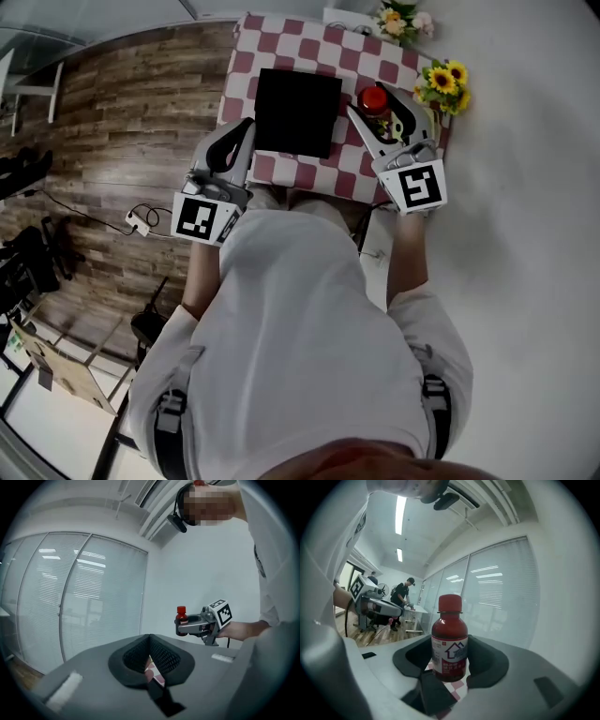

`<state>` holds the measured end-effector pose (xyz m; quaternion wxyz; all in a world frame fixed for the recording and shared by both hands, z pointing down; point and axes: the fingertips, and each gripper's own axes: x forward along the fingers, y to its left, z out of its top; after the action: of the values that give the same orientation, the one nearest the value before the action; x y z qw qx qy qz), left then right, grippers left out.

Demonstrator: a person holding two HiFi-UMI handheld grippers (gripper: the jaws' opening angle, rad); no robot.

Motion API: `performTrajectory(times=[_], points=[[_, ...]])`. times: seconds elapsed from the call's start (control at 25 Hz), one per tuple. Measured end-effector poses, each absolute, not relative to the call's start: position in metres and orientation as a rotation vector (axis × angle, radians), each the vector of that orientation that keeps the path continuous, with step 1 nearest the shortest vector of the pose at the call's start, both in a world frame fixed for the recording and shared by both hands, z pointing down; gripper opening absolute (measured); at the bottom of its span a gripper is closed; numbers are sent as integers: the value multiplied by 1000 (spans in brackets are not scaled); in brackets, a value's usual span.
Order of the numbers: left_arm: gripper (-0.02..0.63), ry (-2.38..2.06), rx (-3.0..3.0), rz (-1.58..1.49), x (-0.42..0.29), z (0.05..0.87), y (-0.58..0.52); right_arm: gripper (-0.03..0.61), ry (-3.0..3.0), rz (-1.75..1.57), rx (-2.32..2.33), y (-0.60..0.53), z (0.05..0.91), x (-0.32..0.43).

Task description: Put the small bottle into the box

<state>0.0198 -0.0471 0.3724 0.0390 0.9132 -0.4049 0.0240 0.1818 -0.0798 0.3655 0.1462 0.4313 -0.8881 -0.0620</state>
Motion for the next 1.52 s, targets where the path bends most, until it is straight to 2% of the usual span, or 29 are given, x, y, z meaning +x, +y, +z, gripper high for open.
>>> performTrajectory(times=[0.8, 1.52], points=[[2, -1300, 2725, 72, -87, 398, -36, 224, -2166, -161, 800, -91, 544, 105], [2, -1446, 2614, 150, -162, 408, -31, 224, -1891, -91, 474, -72, 700, 84]])
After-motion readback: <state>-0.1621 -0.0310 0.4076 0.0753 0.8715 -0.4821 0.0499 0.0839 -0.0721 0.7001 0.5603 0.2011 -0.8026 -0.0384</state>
